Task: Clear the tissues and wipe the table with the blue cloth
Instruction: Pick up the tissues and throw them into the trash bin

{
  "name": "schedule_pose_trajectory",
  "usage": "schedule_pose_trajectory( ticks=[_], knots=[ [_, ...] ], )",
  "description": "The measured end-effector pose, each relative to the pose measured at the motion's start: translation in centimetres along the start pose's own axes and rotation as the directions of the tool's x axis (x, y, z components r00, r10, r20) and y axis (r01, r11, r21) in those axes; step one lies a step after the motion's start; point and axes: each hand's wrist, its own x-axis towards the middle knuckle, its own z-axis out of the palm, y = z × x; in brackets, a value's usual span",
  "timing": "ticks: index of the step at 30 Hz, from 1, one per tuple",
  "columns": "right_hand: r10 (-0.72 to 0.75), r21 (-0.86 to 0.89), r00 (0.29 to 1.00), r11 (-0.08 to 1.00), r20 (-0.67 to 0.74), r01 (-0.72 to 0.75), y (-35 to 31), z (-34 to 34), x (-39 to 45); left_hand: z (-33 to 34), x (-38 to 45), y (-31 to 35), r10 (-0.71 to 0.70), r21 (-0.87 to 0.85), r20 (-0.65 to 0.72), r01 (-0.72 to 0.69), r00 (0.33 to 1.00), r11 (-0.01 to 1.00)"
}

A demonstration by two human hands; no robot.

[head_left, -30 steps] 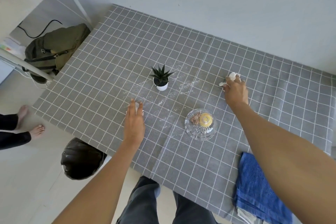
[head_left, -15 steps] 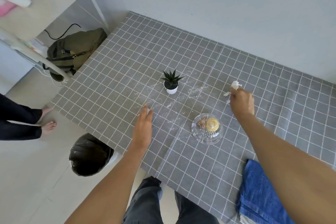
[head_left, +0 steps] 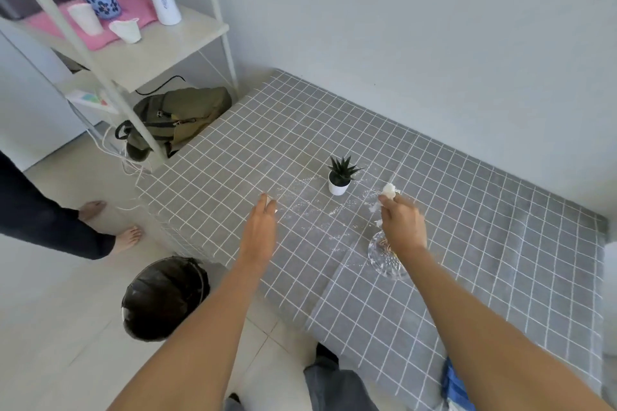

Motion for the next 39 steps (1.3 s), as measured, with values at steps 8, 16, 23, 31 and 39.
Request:
schedule_pose_trajectory(
  ticks=[8,16,23,31,39],
  knots=[
    [0.0,-0.055,1.0,0.998,0.021,0.001,-10.3,4.0,-5.2,-4.3,-3.5,-9.4,-0.013,-0.06,-0.027,0.012,1.0,0.998],
    [-0.139,-0.082,0.982,0.985,0.129,0.151,-23.3,11.0,-9.9,-7.1,-9.8,-22.9,-0.148,0.014,0.015,0.147,0.989,0.989],
    [-0.323,-0.081,0.91,0.932,0.261,0.354,-32.3,16.9,-11.5,-7.7,-13.7,-31.6,-0.299,-0.001,0.011,0.299,0.954,0.954],
    [-0.478,-0.035,0.798,0.85,0.366,0.525,-38.9,23.3,-10.7,-8.0,-14.8,-37.7,-0.432,0.04,0.078,0.43,0.899,0.902],
    [-0.575,0.013,0.698,0.776,0.428,0.631,-41.4,30.9,-8.6,-3.8,-11.7,-40.6,-0.473,-0.008,0.062,0.474,0.879,0.88]
  ],
)
